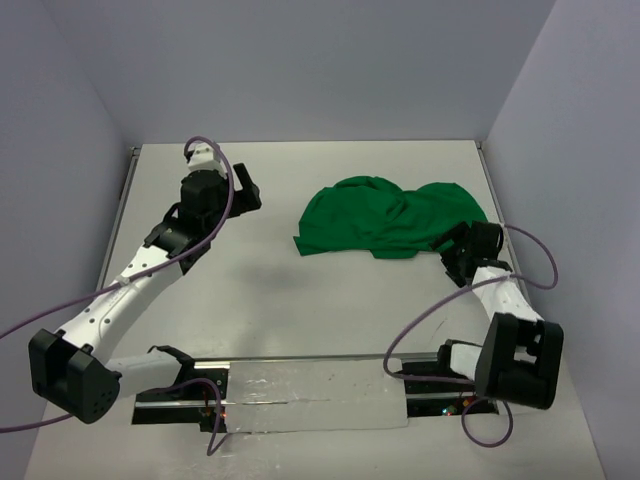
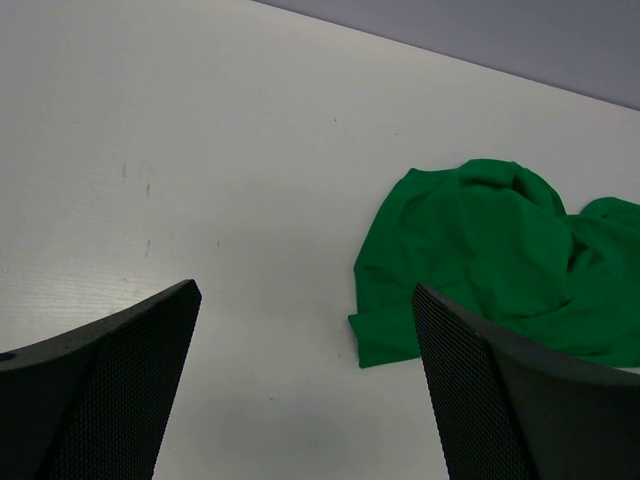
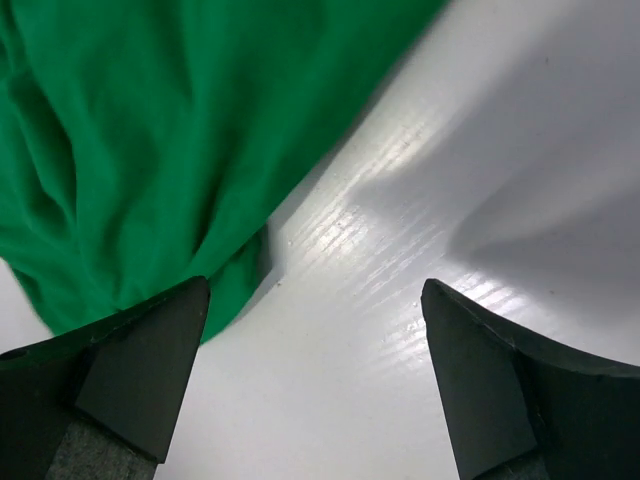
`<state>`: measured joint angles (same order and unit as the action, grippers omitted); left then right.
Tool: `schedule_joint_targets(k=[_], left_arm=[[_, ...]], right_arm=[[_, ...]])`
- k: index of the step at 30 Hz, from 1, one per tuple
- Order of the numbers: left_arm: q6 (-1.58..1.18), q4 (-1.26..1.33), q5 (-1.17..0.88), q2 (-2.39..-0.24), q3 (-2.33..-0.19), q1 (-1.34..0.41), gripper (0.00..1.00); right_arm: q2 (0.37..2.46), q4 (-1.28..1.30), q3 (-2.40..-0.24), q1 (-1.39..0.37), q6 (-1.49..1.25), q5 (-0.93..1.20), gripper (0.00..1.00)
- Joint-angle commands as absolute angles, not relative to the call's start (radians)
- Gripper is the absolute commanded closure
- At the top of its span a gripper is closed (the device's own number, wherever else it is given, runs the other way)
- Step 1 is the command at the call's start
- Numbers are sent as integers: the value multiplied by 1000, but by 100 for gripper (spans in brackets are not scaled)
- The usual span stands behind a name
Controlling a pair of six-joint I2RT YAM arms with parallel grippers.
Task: Fold and stack the t-shirts
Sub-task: Flatten out the tshirt
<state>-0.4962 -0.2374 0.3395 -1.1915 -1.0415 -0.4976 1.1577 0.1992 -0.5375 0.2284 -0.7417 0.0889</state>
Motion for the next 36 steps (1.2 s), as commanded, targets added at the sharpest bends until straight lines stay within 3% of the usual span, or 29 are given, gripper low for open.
schedule_joint_targets(k=[1,3,8,10,13,16,17,18,24,30,36], left_arm=[[-527,-244,322,-1205,-1036,-501,5],[-534,-239,302,-1215,-1035,-502,5],[-553,-219,256,-1241,-1027,-503,6],[-560,-222,245,-1258,-1029,-503,6],[-570,-225,229,-1281,-1029,-508,6],[-585,-213,202,-1312,-1020,-511,8],[-604,-205,182,-1344,-1009,-520,9],[-625,-198,161,-1375,-1002,-524,10],[-764,-135,39,-1597,-1048,-571,18],[-712,-152,170,-1814,-1175,-643,22],[-725,-85,117,-1851,-1164,-643,24]], right_arm=[[1257,-19,-511,293,-856,236,11],[1302,-70,-516,302,-878,243,18],[1449,-138,-560,302,-902,267,21],[1505,-157,-587,302,-905,264,27],[1561,-169,-606,302,-908,250,46],[1581,-169,-623,299,-900,244,71],[1570,-163,-624,300,-897,239,85],[1557,-162,-622,299,-894,236,91],[1525,-133,-632,285,-866,216,91],[1520,-124,-640,280,-858,242,91],[1503,-114,-642,275,-848,241,91]])
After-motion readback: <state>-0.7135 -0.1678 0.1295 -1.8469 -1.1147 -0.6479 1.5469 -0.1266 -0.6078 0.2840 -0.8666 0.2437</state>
